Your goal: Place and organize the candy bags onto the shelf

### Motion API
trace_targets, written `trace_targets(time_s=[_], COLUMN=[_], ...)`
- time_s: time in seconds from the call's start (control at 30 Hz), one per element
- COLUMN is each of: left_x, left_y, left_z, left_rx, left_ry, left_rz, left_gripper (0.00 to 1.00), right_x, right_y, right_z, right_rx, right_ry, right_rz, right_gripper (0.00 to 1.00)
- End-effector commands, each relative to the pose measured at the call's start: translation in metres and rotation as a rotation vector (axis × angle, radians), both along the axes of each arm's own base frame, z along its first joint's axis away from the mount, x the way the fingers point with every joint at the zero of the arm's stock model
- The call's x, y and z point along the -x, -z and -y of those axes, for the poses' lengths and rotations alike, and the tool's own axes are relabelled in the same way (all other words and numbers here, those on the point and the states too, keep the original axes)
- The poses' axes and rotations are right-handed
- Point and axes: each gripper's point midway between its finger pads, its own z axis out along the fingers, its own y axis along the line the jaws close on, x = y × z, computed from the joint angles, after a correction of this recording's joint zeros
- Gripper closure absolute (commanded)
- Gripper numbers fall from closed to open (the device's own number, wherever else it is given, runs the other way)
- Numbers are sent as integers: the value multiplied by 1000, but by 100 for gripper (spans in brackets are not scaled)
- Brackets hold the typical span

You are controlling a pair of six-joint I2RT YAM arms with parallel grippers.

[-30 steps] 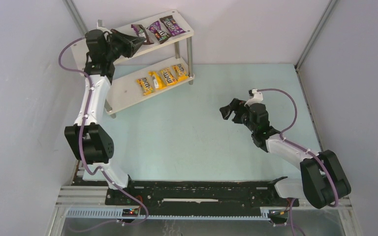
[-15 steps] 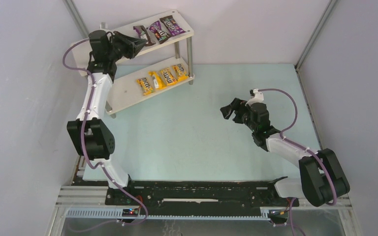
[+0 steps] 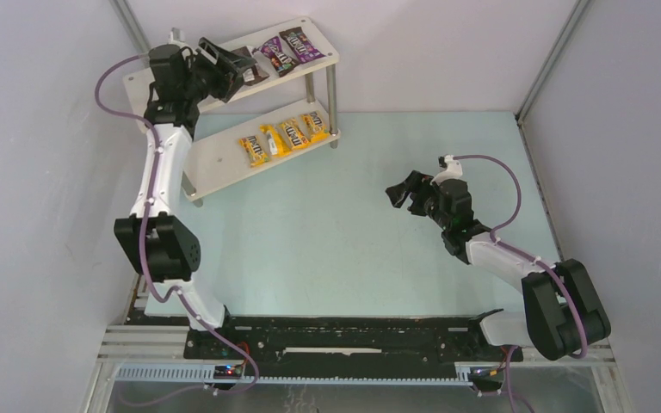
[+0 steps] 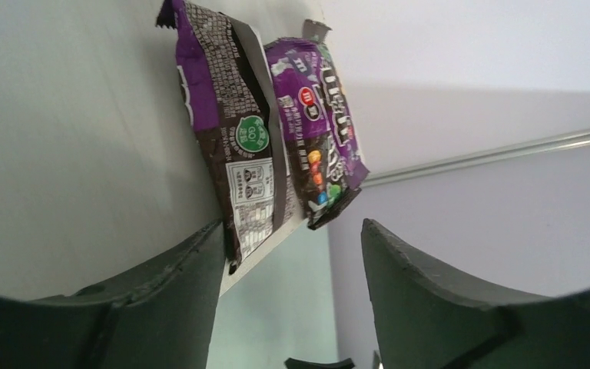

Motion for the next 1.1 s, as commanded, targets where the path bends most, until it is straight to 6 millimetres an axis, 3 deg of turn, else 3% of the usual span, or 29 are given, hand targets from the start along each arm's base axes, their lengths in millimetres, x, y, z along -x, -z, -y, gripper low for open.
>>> trace_targets(time_s=[0.0,0.17,0.3,0.63,0.8,0.9,1.0,1.07], left_x=[23,48,76,167,212,232,249,261], left_y=[-12,-12,-12,-10,-1,-1,-14,-25], left_z=[-18,-29,-25,75,116,125,125,120], left_rx=[-151,-294,-403,-697,-705,-700,-683,-662], left_ry=[-65,-122,-147,59,183,228,231,215], left_rz=[35,51,76,423,591,677,762,811], left_gripper=[28,25,25,16,14,13,12,5], right_x=[-7,-7,-7,1,11,24,44,60], right_y=[-14,-14,-13,-18,-22,-38,-51,-66], right_z=[-2,-1,0,7,15,25,39,48], right_rx=[-26,-29,-31,-35,-17,40,140,191], right_ry=[-2,0,2,28,66,86,97,89], right_rz=[43,39,39,71,52,80,84,106], right_gripper=[6,6,6,5,4,3,1,1])
